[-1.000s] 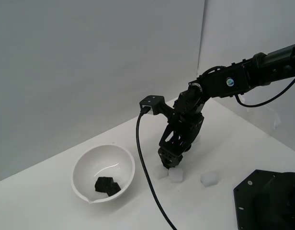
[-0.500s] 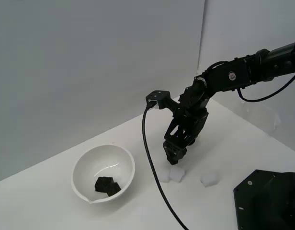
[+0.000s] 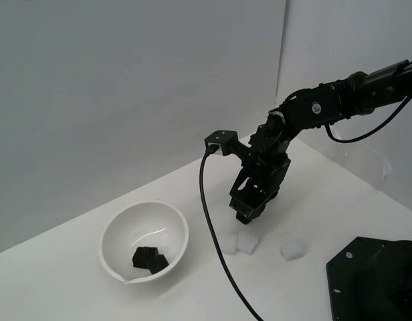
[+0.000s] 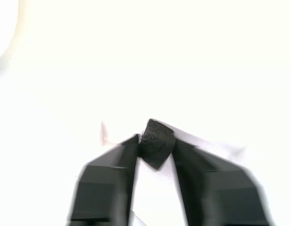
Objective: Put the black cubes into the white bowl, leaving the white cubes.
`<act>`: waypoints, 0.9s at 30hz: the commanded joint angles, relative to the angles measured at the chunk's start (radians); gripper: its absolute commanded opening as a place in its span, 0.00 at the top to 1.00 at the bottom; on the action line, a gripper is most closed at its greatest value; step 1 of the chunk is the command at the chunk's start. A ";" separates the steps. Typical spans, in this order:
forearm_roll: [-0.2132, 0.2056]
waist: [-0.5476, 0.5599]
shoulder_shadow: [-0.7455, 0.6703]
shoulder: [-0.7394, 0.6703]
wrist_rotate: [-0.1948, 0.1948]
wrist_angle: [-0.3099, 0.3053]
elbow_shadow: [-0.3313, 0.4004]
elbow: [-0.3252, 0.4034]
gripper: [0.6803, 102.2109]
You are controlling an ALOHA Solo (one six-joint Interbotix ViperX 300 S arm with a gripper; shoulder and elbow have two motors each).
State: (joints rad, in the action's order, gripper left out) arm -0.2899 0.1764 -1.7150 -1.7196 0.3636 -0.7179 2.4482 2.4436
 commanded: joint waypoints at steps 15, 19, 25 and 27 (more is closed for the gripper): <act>-0.034 0.034 -0.212 -0.209 -0.009 -0.086 -0.064 -0.057 0.98; -0.035 0.069 -0.239 -0.236 -0.026 -0.117 -0.104 -0.095 0.98; -0.043 0.132 -0.249 -0.245 -0.043 -0.117 -0.149 -0.138 0.98; -0.046 0.155 -0.249 -0.245 -0.051 -0.117 -0.167 -0.156 0.98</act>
State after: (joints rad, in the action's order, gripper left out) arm -0.3175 0.3083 -1.9343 -1.9420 0.3068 -0.8237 2.3209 2.3194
